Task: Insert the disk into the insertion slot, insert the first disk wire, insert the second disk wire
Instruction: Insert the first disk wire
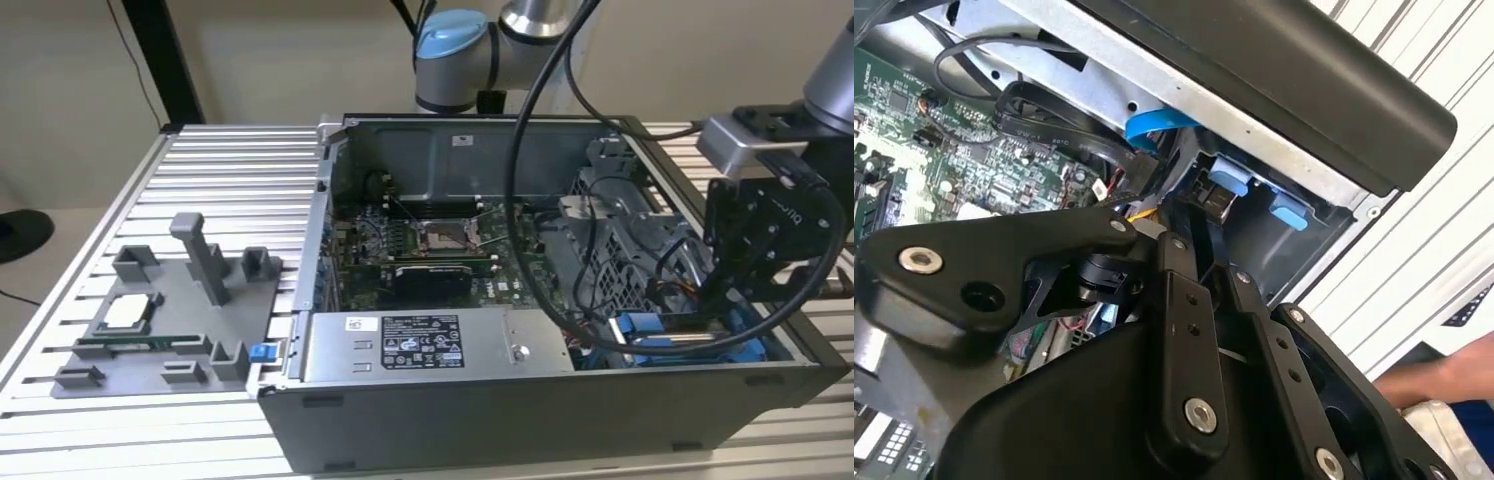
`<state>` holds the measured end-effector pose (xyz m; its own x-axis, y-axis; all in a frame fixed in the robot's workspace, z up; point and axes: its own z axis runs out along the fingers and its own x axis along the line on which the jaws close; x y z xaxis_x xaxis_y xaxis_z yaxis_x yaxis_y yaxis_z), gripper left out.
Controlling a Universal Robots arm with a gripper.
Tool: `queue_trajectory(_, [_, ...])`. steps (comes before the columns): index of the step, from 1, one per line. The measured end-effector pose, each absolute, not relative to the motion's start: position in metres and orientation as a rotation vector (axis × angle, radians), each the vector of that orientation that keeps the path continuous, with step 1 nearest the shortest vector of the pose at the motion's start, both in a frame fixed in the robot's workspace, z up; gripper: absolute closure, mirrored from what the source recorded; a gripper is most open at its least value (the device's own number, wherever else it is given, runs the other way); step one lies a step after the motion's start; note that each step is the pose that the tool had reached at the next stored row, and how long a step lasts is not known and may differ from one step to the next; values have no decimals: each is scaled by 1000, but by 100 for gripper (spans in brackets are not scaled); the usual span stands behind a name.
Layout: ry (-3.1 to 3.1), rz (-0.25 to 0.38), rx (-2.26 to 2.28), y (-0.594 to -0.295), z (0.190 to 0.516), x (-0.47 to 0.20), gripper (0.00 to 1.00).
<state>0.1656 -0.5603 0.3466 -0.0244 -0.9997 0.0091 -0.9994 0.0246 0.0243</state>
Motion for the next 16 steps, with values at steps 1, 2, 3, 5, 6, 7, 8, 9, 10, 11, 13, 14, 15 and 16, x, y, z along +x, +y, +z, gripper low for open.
queue_trajectory(1, [-2223, -17, 2186, -560, 346, 166, 100])
queue_trajectory(2, [-2215, -17, 2194, -561, 346, 166, 100])
queue_trajectory(3, [-2209, -17, 2200, -561, 346, 166, 100])
queue_trajectory(5, [-2203, -17, 2206, -561, 345, 166, 100])
queue_trajectory(6, [-2202, -17, 2207, -561, 344, 166, 100])
queue_trajectory(7, [-2202, -16, 2207, -561, 344, 166, 100])
queue_trajectory(8, [-2202, -16, 2207, -561, 344, 166, 100])
queue_trajectory(9, [-2202, -17, 2207, -561, 343, 166, 100])
queue_trajectory(10, [-2202, -17, 2207, -561, 343, 166, 100])
queue_trajectory(11, [-2202, -16, 2207, -561, 342, 166, 100])
queue_trajectory(13, [-2202, -17, 2207, -561, 342, 166, 100])
queue_trajectory(14, [-2202, -17, 2207, -561, 341, 166, 100])
queue_trajectory(15, [-2202, -16, 2207, -561, 341, 166, 100])
queue_trajectory(16, [-2202, -16, 2207, -561, 341, 166, 100])
